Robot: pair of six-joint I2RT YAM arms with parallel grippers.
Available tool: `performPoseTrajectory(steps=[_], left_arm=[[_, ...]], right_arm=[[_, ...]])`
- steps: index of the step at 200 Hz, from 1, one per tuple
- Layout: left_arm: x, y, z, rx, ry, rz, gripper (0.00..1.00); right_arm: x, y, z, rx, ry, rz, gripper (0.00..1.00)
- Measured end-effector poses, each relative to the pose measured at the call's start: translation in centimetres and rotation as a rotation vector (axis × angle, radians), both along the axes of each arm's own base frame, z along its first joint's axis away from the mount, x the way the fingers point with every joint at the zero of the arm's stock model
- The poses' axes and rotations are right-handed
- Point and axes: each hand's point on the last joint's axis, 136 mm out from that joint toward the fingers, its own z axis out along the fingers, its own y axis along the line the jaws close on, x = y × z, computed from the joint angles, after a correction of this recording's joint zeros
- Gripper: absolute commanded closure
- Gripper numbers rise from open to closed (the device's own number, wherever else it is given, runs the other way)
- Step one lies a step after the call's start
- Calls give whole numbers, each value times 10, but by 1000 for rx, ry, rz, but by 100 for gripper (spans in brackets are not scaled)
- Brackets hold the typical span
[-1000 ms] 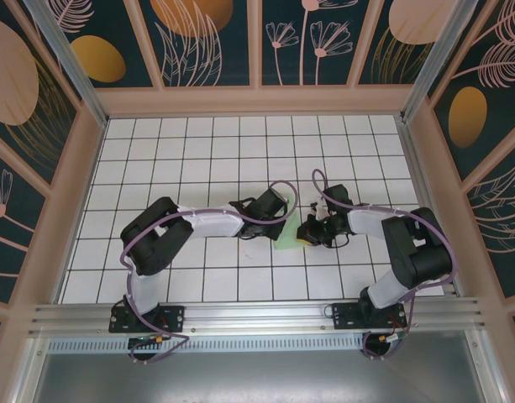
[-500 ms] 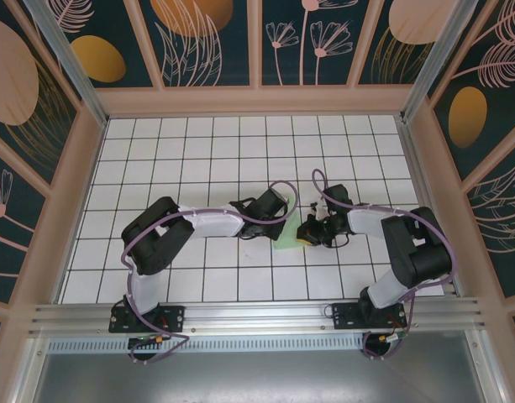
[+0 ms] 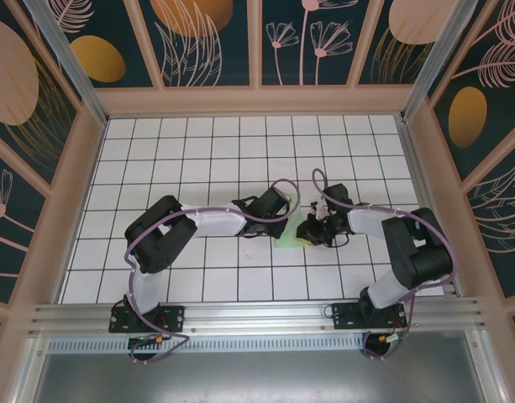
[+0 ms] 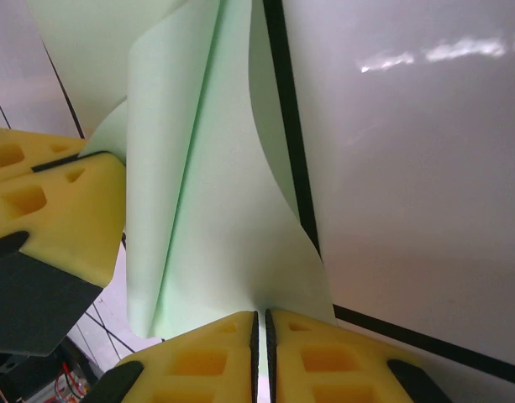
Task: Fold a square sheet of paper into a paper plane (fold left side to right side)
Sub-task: Fold the triangle a second time at the center of the table.
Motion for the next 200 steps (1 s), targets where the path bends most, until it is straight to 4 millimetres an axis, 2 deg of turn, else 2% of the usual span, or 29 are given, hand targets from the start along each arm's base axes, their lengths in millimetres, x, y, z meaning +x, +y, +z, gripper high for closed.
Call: performPoseTrajectory(steps=[39,76,108,148,200], left_arm=[[0,0,0,0,0,0,92],[0,0,0,0,0,0,92],[0,-1,0,-2,0,-1,92],[0,-1,0,-8,6,-3,92],[0,-1,0,-12,11,-4,92]], right_arm=[[8,-10,5,-23,-14,-31,80],[24,-20,24,13,-74,-92,83],[39,-10,33,66,-93,-121,85],[63,12,40,96,-112,-109,85],[64,21,21,74,-61,-104,85]])
